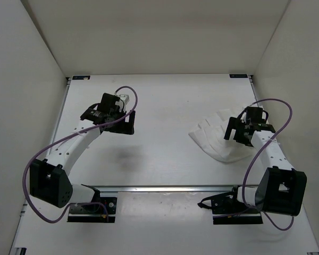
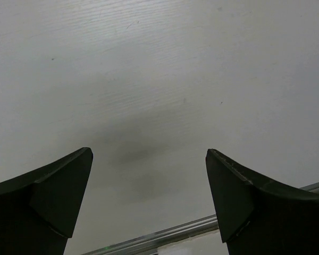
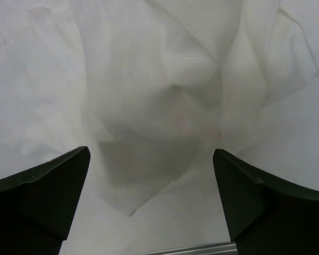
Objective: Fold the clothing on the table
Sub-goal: Grab the skirt from the pile, then move the skirt to the center of the board
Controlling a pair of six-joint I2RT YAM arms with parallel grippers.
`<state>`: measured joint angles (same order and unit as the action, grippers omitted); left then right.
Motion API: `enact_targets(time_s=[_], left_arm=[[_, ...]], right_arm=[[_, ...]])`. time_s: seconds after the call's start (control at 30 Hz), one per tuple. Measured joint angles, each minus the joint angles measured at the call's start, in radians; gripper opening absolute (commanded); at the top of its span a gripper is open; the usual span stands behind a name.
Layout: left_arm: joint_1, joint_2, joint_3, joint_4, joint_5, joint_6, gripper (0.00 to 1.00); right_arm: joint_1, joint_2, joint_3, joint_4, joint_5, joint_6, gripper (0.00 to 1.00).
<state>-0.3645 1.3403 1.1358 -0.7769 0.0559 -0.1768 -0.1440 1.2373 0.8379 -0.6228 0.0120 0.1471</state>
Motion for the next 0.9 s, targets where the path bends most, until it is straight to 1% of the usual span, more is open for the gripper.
enact_targets(time_s=[0.17,0.3,0.37,0.4,0.47,0.5,0.6,0.63,0.67,0.7,0.73,0.83,0.9], left_arm=[[-0.018,0.021,0.0,-0.028,-0.027,0.016,0.99],[-0.011,0.021,0.0,-0.028,-0.03,0.023,0.99],[-0.01,0.021,0.0,-0.028,-0.034,0.028,0.98],[-0.011,0.021,0.0,-0.028,-0.034,0.029,0.99],[-0.012,0.017,0.0,-0.026,-0.031,0.031,0.99],[-0.012,0.012,0.0,-0.025,-0.026,0.031,0.99],[-0.008,-0.025,-0.015,-0.006,-0.004,0.034,0.99],[-0.005,-0.04,-0.017,-0.005,0.005,0.036,0.99],[-0.003,-0.051,-0.017,-0.003,0.009,0.038,0.99],[-0.002,-0.061,-0.017,0.001,0.012,0.039,0.98],[-0.001,-0.069,-0.017,0.002,0.014,0.041,0.99],[-0.004,-0.081,-0.017,0.0,0.014,0.05,0.99],[-0.005,-0.081,-0.017,-0.001,0.014,0.055,0.99]], right_arm=[[-0.01,0.032,-0.005,0.026,0.003,0.008,0.99],[-0.01,0.076,-0.012,0.041,0.008,0.011,0.98],[-0.006,0.104,-0.012,0.053,0.014,0.015,0.95],[-0.002,0.118,-0.012,0.06,0.019,0.018,0.92],[0.007,0.144,-0.011,0.071,0.034,0.022,0.82],[0.014,0.158,-0.011,0.075,0.041,0.025,0.79],[0.04,0.201,-0.008,0.091,0.057,0.033,0.62],[0.046,0.218,-0.006,0.097,0.059,0.036,0.47],[0.051,0.232,-0.005,0.103,0.061,0.037,0.22],[0.057,0.245,-0.005,0.109,0.06,0.039,0.1],[0.064,0.253,-0.003,0.112,0.058,0.044,0.0],[0.094,0.278,0.029,0.101,0.055,0.073,0.0],[0.141,0.286,0.078,0.081,0.048,0.09,0.0]])
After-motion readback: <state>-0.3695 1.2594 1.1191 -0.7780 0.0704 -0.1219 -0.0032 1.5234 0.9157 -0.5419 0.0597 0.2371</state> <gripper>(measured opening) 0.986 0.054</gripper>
